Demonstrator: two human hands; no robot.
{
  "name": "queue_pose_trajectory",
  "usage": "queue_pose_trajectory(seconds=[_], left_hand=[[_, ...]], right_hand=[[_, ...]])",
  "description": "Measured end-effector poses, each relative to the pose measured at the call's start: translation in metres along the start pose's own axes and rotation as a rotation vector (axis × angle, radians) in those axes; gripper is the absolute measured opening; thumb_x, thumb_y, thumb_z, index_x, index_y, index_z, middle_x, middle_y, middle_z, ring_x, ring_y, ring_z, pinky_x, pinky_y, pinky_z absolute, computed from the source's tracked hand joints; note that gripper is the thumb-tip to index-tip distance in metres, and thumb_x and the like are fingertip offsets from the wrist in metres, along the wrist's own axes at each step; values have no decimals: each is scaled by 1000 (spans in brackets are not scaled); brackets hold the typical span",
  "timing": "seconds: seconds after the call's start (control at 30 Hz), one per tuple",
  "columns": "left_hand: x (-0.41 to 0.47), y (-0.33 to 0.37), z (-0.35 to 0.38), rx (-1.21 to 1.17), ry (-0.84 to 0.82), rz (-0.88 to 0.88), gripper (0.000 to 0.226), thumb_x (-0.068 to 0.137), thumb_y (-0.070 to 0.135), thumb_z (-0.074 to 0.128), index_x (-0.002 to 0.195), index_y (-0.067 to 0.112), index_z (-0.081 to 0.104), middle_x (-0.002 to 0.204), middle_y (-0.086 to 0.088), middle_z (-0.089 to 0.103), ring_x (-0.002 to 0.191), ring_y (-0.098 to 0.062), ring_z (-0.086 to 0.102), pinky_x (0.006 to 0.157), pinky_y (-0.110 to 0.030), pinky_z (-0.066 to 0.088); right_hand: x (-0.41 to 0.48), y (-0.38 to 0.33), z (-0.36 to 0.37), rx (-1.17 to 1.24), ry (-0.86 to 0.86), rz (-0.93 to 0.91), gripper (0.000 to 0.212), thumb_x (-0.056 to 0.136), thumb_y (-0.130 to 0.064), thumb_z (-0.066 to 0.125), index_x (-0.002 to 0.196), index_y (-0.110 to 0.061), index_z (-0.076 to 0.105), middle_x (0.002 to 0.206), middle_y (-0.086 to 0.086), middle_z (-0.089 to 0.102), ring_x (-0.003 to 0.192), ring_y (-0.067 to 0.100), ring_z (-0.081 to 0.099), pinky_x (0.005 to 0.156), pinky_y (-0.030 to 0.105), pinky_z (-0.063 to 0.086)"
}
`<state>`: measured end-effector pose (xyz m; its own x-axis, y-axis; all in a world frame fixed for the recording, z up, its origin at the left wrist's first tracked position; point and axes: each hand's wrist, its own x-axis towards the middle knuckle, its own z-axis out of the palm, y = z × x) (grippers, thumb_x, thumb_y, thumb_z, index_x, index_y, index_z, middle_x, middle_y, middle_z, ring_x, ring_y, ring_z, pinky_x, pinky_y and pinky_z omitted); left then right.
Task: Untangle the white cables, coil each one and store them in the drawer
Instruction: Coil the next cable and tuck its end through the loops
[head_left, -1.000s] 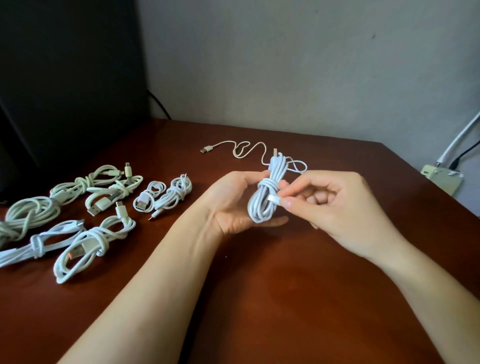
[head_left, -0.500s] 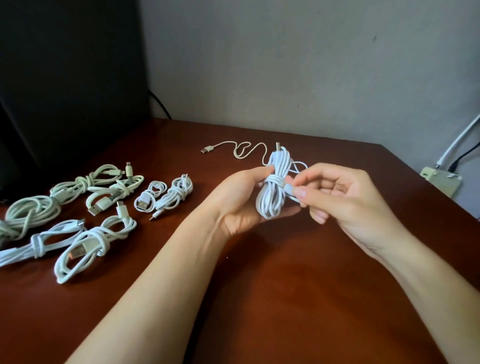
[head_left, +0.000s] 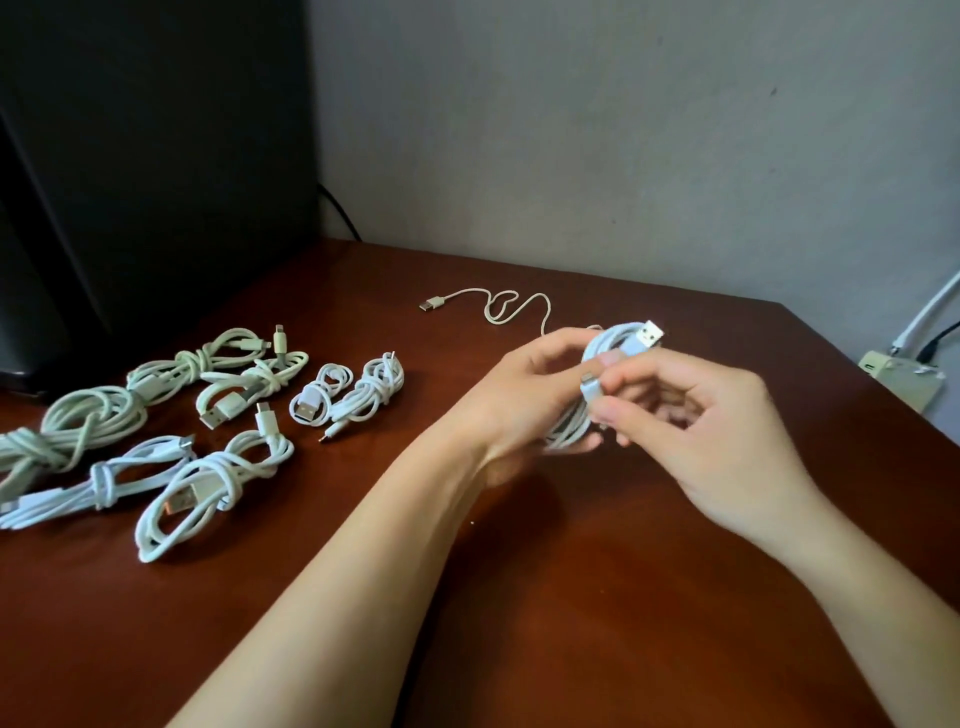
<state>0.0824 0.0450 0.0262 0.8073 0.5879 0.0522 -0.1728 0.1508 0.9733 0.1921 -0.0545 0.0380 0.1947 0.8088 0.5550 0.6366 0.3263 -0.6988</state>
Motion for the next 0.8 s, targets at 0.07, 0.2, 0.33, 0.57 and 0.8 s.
queue_pose_trajectory(seconds=[0.07,0.2,0.33,0.57,0.8], left_hand=[[1,-3,1,162,44,47,19,95,14,55,108,23,65,77,0,59,52,-3,49,45,-16,41],[1,-3,4,149,64,183,21,96,8,52,106,20,66,81,-22,54,46,-9,36,39,-17,32],[4,-7,2,342,34,283,18,95,13,54,99,18,71,66,-17,58,53,-9,42,53,-20,38],[4,-7,1,687,84,284,35,101,19,41,85,-6,60,64,-9,52,57,-7,38,56,-27,35],[0,-3,12,481,78,306,14,93,16,52,107,13,50,94,0,59,78,-13,53,75,-22,44]], right_hand=[[-2,4,1,-251,17,-142,5,79,-39,67,82,-39,64,76,-9,63,48,17,47,47,27,39],[-1,10,-1,-398,102,-326,17,86,-28,60,91,-15,69,89,-21,55,85,-1,48,75,9,37],[3,21,-3,-509,137,-356,18,88,-30,56,93,-15,65,114,-12,51,115,11,39,102,29,33],[4,23,-1,-224,8,-187,7,87,-35,52,94,-37,53,119,-17,49,110,-4,51,90,8,37],[10,25,-5,10,144,45,2,85,-32,59,87,-32,59,89,-17,63,85,-2,59,75,15,46]])
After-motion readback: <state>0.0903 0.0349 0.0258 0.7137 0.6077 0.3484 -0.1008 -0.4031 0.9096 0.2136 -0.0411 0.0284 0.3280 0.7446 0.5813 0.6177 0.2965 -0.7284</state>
